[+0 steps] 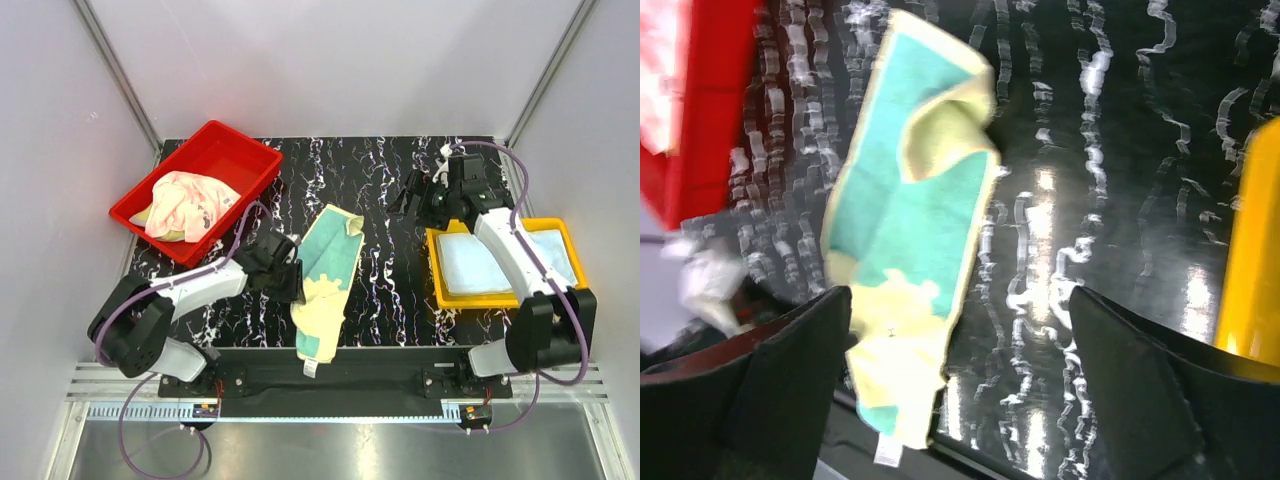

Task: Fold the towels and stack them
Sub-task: Move the towel to the center of the board

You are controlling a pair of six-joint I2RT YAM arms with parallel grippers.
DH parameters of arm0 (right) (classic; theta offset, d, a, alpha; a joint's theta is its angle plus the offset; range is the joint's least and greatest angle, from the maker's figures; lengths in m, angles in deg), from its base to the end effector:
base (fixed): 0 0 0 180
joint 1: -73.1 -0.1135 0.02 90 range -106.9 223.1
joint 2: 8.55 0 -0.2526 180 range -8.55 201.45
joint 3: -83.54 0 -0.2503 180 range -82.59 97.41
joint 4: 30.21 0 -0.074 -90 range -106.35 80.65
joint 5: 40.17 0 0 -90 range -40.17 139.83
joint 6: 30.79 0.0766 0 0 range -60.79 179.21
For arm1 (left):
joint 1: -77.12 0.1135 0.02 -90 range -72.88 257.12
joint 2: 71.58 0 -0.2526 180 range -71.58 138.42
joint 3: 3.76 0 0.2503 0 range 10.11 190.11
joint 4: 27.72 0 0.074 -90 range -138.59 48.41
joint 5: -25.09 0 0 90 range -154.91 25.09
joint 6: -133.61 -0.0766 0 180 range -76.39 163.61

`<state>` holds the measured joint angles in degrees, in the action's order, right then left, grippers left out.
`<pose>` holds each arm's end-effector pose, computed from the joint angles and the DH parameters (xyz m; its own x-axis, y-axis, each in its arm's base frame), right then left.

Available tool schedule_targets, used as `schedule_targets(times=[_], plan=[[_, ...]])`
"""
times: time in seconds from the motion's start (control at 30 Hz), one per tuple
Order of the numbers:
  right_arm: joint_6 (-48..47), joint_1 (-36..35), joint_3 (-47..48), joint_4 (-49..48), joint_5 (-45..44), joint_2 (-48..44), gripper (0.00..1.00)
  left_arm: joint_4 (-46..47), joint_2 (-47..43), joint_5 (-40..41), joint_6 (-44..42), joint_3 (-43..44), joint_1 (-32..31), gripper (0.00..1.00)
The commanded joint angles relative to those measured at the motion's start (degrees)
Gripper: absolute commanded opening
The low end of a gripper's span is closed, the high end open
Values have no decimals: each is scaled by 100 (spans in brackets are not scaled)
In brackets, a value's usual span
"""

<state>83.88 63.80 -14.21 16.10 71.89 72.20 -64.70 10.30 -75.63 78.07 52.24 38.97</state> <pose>0.3235 0.0821 0.2672 -0.8043 0.2603 -0.5342 -0.0848 0.8395 0.5366 0.2095 -0.1827 0.1215 -0.9582 0.0457 -0.2825 0.1595 0.9049 -0.3946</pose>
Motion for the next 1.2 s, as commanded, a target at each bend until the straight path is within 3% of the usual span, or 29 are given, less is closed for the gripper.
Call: schedule_targets(times=[0.0, 0.07, 0.17, 0.33, 0.47, 0.6, 0.9, 1.17], plan=[[-340, -54, 280, 165, -790, 563, 94, 618, -314, 139, 273, 601, 36, 38], [-235, -150, 482, 139, -940, 1097, 87, 265, -244, 847, 54, 979, 44, 47], [-102, -439, 930, -142, -959, 1844, 74, -263, 247, 1318, -245, 1884, 334, 50], [-674, -1073, 1766, -380, -1151, 2725, 67, -387, 1878, 1204, -746, 3691, 1185, 49], [-551, -1320, 2048, -590, -1301, 3183, 62, -483, 3240, 959, -1659, 5215, 1371, 49], [-586, -1469, 2136, -687, -1389, 3377, 61, -940, 4387, 291, -2021, 6507, 1495, 47], [-831, -1698, 1715, -1240, -1398, 3026, 61, -1055, 5389, -325, -2330, 7537, 1495, 50], [-981, -1909, 1600, -1354, -1424, 3008, 63, -1003, 5689, -659, -2347, 7626, 1442, 50]])
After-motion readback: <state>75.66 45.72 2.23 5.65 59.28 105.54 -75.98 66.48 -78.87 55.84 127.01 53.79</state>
